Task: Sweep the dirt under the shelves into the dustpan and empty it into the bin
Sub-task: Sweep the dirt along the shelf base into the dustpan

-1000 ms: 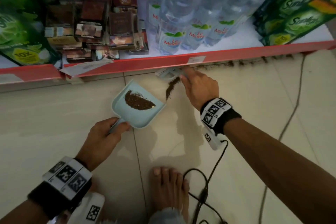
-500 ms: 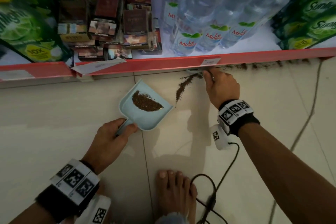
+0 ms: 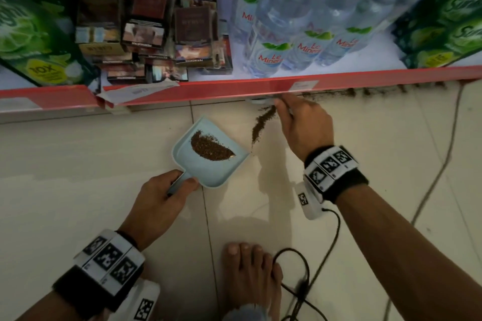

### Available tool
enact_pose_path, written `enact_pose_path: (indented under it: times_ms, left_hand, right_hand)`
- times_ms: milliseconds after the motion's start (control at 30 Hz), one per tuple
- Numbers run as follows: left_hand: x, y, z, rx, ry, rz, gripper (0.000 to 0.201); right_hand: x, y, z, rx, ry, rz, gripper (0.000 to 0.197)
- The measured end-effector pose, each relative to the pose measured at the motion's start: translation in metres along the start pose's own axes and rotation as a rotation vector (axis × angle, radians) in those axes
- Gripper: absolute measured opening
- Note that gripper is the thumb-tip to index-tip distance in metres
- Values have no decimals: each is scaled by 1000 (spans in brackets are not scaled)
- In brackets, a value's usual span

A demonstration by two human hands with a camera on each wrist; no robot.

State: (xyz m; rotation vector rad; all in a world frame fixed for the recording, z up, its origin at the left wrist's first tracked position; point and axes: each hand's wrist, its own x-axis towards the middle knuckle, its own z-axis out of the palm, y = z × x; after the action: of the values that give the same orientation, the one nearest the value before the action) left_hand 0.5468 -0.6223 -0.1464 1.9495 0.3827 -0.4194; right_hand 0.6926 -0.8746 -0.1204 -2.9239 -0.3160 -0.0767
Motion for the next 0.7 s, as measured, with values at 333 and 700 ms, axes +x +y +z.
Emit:
enact_pose_path:
  times_ms: [333,700]
  left_hand:
    - [-6,-8,-7,-79,46,-68,34]
    - [-25,-19,-13,-82,66,-81,33]
  right_hand:
    - [-37,29,-39,215,17,0,30]
    - [-32,-28,-45,542,-200,-52,36]
